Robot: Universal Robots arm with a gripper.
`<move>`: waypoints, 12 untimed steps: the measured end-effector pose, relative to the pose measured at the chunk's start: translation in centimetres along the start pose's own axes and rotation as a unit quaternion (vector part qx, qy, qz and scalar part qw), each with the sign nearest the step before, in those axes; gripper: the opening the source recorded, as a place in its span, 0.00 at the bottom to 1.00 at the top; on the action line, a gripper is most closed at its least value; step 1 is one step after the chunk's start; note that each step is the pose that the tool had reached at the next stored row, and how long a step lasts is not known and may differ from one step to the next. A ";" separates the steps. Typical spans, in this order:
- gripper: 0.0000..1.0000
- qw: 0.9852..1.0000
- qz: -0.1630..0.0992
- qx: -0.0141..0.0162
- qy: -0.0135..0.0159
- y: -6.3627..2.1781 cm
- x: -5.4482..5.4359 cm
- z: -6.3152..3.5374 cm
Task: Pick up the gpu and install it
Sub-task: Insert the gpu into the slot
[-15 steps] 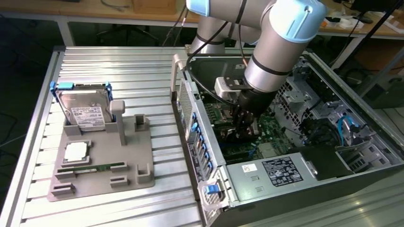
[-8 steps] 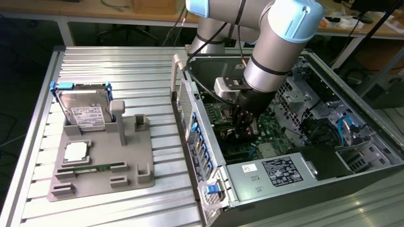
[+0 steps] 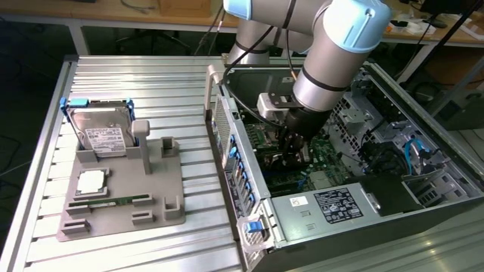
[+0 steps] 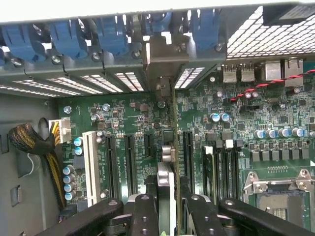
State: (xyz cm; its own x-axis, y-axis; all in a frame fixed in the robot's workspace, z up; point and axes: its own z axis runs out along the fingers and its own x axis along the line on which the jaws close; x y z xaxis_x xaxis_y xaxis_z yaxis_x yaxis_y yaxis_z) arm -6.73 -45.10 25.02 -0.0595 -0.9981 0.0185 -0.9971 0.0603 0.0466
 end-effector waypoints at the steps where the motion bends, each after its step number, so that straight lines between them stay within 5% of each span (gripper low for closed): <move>1: 0.27 1.000 0.000 0.000 0.001 0.01 0.0 -0.18; 12: 0.27 1.000 -0.003 0.000 0.002 0.05 -0.1 0.01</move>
State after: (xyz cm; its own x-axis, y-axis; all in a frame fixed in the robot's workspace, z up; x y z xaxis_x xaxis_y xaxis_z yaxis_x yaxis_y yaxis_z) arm -6.78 -44.99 25.02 -0.0535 -0.9983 0.0212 -0.9974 0.0545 0.0474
